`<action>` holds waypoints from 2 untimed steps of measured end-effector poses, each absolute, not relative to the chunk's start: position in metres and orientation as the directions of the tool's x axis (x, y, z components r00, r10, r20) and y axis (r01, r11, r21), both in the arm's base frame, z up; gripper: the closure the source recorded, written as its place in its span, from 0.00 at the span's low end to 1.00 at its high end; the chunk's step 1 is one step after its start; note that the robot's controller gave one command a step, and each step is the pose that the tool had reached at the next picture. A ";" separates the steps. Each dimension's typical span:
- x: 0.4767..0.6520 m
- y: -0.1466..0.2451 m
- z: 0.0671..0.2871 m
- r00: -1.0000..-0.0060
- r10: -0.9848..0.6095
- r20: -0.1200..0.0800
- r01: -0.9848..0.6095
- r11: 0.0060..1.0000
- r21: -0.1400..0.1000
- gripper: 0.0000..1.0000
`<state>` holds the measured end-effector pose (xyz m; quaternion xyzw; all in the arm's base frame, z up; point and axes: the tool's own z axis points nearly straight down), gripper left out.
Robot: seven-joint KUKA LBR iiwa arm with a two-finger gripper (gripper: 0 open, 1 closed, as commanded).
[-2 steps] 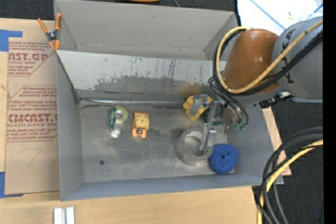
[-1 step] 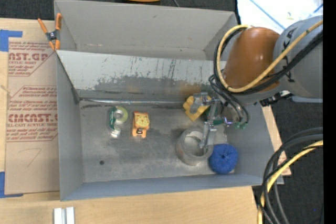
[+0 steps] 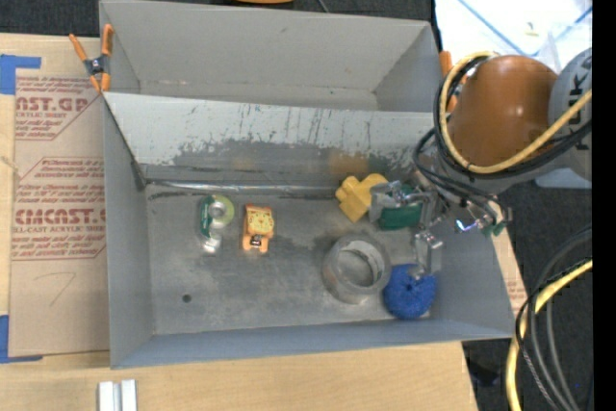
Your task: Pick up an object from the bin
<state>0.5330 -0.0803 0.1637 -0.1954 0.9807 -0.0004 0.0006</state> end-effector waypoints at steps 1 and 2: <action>0.543 -0.079 0.181 -0.904 -0.428 -0.004 -0.428 0.904 -0.002 0.00; 0.535 -0.089 0.159 -0.898 -0.439 0.001 -0.439 0.898 0.001 0.00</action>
Offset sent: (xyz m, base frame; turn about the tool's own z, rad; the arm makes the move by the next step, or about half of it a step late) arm 0.0020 -0.0097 -0.0038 -0.0624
